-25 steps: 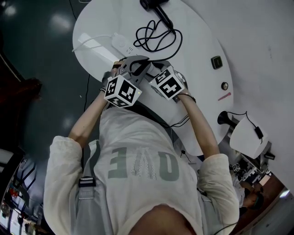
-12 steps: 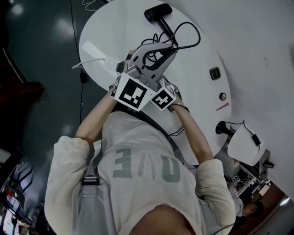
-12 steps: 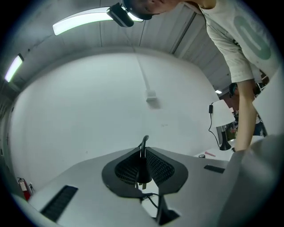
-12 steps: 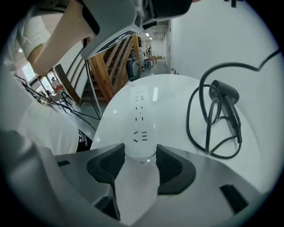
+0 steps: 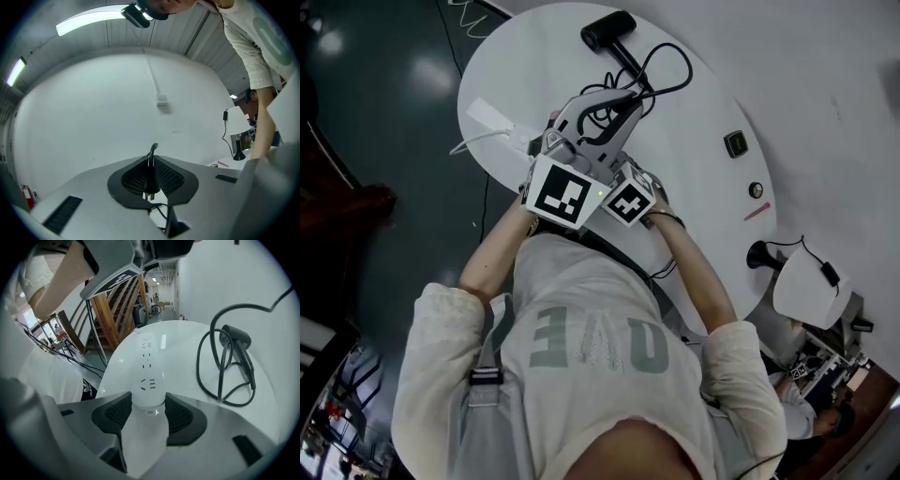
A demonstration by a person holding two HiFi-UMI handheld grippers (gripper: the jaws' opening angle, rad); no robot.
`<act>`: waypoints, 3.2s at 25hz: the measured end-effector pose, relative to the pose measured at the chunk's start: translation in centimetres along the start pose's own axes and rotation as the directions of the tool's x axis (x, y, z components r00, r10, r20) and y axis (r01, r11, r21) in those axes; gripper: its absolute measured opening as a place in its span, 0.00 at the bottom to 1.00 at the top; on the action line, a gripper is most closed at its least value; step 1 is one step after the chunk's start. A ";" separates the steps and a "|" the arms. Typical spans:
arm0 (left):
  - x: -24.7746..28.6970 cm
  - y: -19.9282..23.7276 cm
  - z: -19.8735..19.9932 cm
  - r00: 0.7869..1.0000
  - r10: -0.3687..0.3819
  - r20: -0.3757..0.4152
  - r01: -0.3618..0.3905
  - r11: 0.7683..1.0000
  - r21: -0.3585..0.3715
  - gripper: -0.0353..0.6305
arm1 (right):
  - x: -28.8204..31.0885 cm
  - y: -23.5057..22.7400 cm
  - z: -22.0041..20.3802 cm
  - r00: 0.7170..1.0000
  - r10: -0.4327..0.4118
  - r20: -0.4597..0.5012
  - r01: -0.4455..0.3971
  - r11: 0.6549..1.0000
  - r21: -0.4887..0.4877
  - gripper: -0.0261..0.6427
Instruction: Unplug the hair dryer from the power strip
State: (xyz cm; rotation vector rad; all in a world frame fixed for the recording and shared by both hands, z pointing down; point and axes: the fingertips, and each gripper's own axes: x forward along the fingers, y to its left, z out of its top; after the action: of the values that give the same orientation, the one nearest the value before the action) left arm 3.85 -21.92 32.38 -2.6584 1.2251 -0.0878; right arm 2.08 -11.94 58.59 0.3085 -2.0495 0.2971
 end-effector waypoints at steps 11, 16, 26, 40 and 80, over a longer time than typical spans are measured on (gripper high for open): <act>-1.5 3.6 -3.2 0.989 0.128 -0.080 -0.133 0.989 -0.069 0.12 | 0.2 0.3 -0.2 1.000 0.006 0.028 -0.007 1.000 0.020 0.39; -2.8 6.9 -5.5 0.968 0.210 -0.135 -0.225 0.969 -0.106 0.12 | -0.1 -0.3 -0.4 1.000 0.001 0.010 -0.001 1.000 0.025 0.39; -4.9 10.7 -11.2 0.921 0.257 -0.294 -0.296 0.950 -0.096 0.12 | 0.1 0.3 0.0 1.000 0.007 0.010 -0.007 0.999 0.042 0.39; -4.1 9.0 -18.8 0.865 0.151 -0.479 -0.217 0.972 -0.086 0.12 | 0.2 0.4 0.1 1.000 0.004 0.026 -0.006 0.996 0.085 0.39; -3.1 5.7 -22.0 0.844 0.013 -0.536 -0.118 0.980 -0.162 0.22 | 0.5 0.4 -0.2 0.999 0.010 0.052 -0.017 0.990 0.143 0.39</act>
State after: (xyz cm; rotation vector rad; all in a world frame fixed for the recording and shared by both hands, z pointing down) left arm -5.56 -26.85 52.66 -2.8514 1.5459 -0.7889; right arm 1.89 -11.59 59.08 0.3942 -2.0857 0.4502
